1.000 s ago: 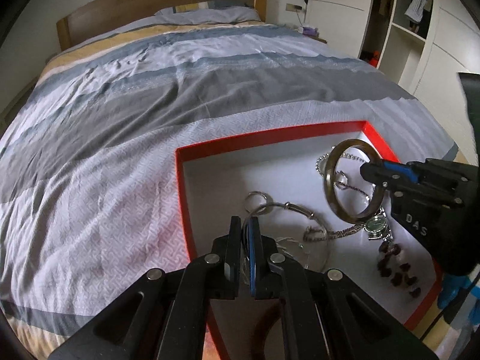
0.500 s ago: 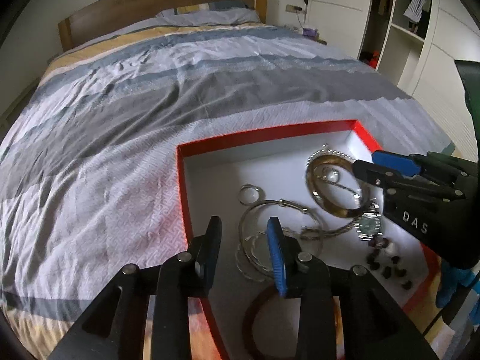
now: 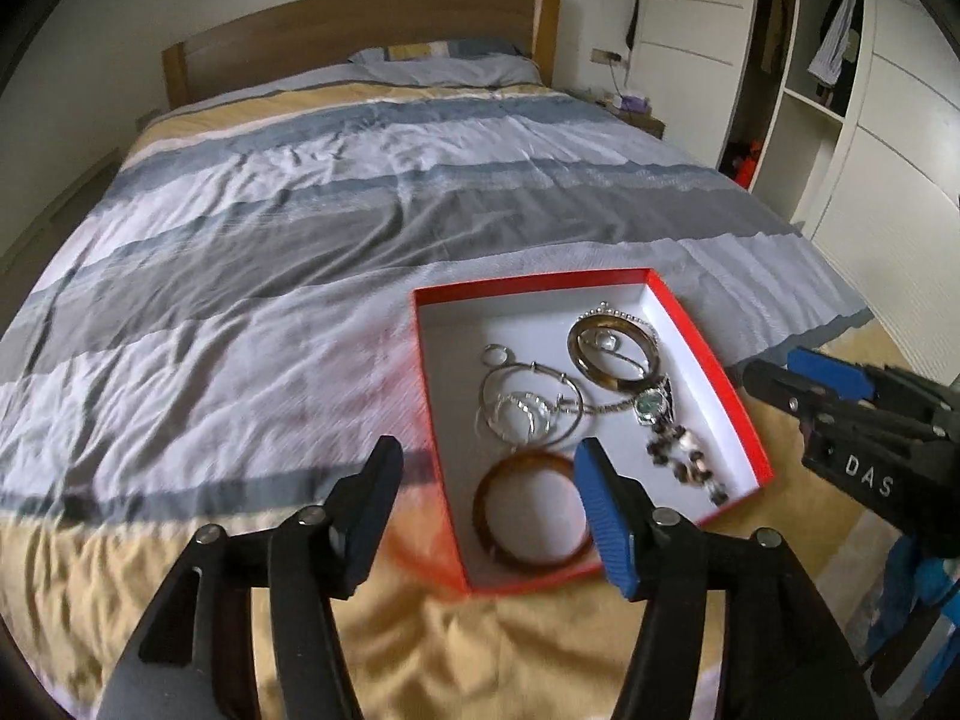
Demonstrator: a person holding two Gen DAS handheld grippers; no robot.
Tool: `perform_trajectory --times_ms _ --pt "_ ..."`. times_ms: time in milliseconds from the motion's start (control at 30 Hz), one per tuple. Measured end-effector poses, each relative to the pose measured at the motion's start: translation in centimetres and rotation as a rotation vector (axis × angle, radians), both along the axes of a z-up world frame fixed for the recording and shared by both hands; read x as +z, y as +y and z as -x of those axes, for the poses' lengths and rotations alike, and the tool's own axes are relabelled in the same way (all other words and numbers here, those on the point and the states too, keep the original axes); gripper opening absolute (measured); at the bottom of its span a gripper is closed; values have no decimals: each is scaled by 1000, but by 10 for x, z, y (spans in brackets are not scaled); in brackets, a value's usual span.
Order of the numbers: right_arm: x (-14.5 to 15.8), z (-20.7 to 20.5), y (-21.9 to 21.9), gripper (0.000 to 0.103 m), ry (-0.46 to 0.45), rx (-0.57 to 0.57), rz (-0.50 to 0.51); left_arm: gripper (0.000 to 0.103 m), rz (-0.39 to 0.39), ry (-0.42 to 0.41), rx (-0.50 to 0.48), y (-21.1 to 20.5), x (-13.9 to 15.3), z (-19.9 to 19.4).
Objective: Organize jewelry
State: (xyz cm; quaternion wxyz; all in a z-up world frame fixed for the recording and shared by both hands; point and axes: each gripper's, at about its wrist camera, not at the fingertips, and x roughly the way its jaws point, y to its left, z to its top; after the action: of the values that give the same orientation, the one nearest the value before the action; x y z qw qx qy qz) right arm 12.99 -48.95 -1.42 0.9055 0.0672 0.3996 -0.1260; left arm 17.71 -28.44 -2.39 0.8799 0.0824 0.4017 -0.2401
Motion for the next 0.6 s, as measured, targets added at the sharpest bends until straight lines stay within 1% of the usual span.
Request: perform_trajectory --times_ms 133,233,300,467,600 --pt "10 26 19 43 -11 -1 -13 68 -13 -31 35 17 15 28" --pt "18 45 36 46 -18 7 -24 73 -17 -55 55 29 25 46" --pt "22 56 47 51 -27 14 -23 78 -22 -77 71 38 32 59" --pt "28 84 69 57 -34 16 -27 86 -18 -121 100 62 44 87" --pt "30 101 83 63 -35 11 -26 87 -1 -133 121 82 49 104"
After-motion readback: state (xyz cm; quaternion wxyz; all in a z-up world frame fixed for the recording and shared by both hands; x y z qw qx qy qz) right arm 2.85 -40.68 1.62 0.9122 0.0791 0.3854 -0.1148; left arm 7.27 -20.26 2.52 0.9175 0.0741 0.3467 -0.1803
